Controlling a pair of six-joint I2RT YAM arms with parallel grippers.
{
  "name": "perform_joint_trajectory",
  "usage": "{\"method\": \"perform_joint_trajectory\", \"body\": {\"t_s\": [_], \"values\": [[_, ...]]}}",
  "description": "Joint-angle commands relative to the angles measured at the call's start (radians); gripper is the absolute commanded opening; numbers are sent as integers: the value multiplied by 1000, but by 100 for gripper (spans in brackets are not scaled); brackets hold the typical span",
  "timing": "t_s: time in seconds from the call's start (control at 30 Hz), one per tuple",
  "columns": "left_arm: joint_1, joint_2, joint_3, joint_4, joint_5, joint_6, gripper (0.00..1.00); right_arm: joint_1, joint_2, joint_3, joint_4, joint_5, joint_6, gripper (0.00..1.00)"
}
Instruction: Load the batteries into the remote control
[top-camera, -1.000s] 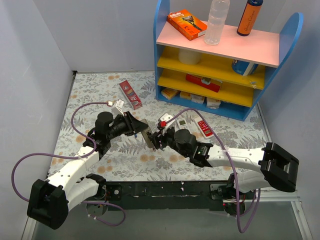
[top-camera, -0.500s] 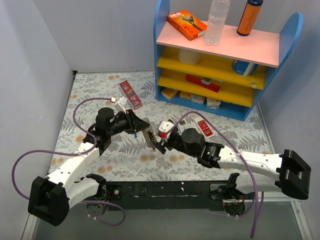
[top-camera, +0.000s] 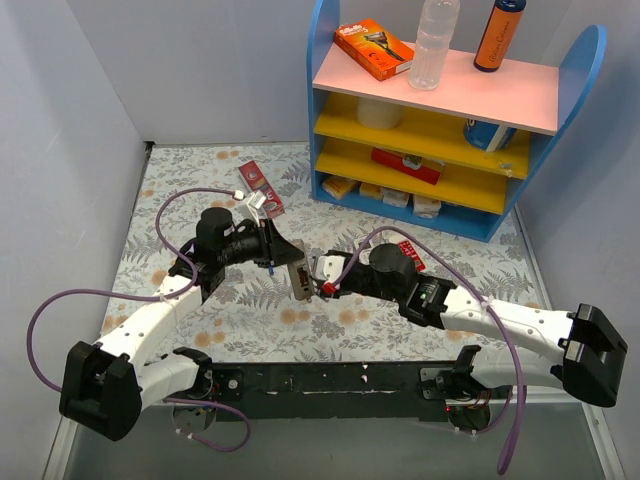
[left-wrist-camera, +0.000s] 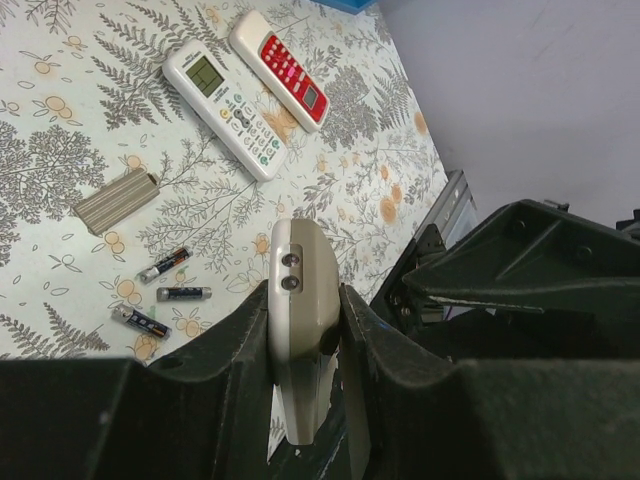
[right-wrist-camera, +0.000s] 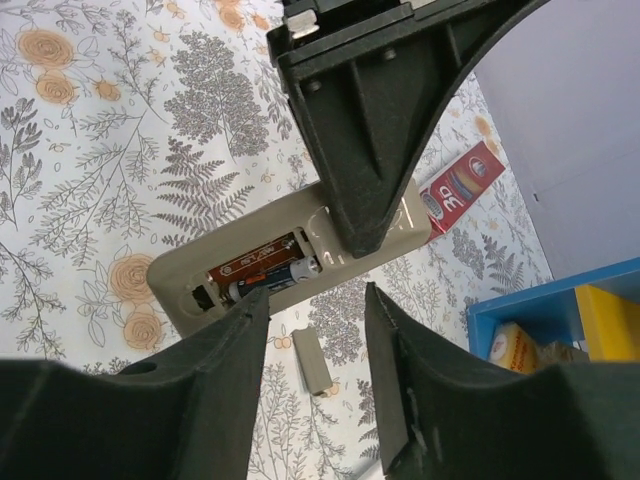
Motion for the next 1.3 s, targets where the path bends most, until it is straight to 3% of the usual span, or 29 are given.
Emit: {"method": "perform_joint_trajectory", "body": {"t_s": [0.0,0.47,0.9,0.97,1.27], "values": [[-5,-2,53,-32,52,44,0,-50,10,85,-41,-114,-50,47],[-8,4,56,-32,81,51,0,-65,76,173,-147,-215,-69,29],[-12,4,61,-33,89,56,0,-70,117,206,-189,-235,-72,25],[-14,5,61,-32,90,56,0,-70,120,208,-193,-241,-73,20],[-15,2,64,-32,98,58,0,-72,143,222,-218,-259,-72,16]]}}
